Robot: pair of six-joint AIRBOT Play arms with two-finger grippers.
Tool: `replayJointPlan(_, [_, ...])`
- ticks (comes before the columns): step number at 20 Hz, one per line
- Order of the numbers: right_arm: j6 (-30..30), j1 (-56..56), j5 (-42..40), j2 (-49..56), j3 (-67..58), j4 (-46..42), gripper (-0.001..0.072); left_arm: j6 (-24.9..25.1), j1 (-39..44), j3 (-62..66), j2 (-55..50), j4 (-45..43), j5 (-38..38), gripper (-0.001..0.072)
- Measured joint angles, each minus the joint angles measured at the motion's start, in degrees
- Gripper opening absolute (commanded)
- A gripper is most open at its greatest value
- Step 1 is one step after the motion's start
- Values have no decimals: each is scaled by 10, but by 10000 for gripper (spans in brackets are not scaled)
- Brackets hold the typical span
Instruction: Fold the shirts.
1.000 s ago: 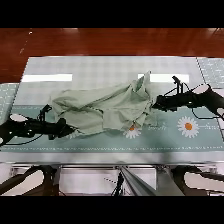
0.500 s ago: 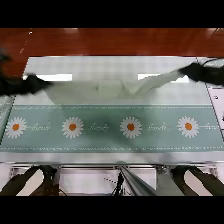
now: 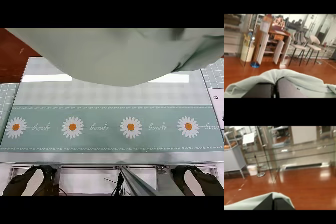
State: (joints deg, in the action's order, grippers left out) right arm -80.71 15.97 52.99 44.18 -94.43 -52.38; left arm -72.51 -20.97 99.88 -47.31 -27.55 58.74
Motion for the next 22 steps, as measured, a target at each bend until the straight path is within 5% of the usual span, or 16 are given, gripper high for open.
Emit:
replayJointPlan(8, [-59, 0, 230, -13, -68, -213, 17, -108, 5, 37, 42, -262, 250, 26])
replayJointPlan(22, [-76, -1, 377, -33, -73, -338, 17, -167, 13, -39, 109, -290, 347, 26])
